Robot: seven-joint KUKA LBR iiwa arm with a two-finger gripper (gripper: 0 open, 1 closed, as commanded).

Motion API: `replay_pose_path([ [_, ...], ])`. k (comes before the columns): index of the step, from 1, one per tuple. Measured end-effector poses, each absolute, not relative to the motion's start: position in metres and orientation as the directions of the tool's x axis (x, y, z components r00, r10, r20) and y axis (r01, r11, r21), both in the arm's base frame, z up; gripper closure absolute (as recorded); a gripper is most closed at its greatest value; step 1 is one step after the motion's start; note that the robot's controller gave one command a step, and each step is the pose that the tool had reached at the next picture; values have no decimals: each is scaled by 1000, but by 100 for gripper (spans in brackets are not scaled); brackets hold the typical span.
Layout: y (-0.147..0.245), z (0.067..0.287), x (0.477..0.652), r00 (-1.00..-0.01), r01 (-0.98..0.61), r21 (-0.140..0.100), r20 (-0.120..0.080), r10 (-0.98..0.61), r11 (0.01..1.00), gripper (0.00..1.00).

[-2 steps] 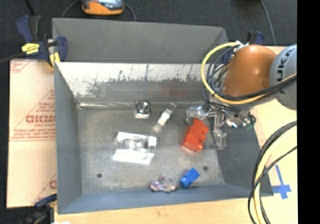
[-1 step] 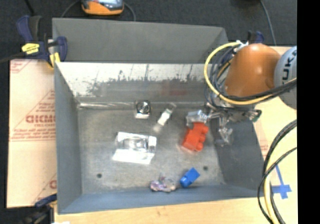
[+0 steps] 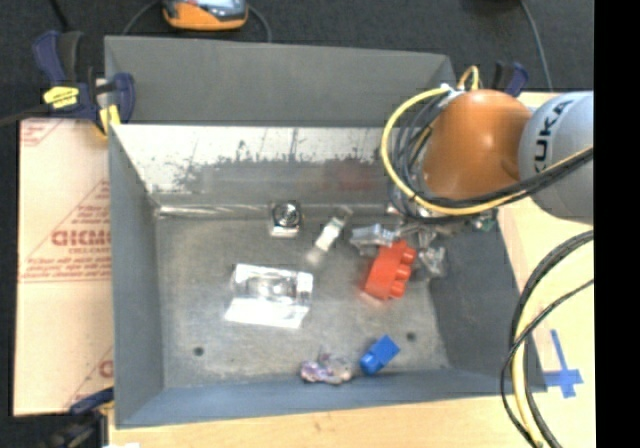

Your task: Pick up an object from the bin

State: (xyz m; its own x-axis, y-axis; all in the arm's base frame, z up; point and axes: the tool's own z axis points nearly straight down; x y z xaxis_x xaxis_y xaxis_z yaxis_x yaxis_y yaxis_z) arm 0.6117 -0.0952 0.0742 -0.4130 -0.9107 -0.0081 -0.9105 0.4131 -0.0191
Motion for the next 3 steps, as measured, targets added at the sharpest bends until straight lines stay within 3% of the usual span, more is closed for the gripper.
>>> replay_pose_path([
  [1,-83,72,608,-276,-961,-12,-2,-961,276,0],
  [2,-82,73,609,-279,-960,-12,-5,-960,279,100],
  [3,-84,151,612,-285,-959,-11,-1,-959,285,100],
])
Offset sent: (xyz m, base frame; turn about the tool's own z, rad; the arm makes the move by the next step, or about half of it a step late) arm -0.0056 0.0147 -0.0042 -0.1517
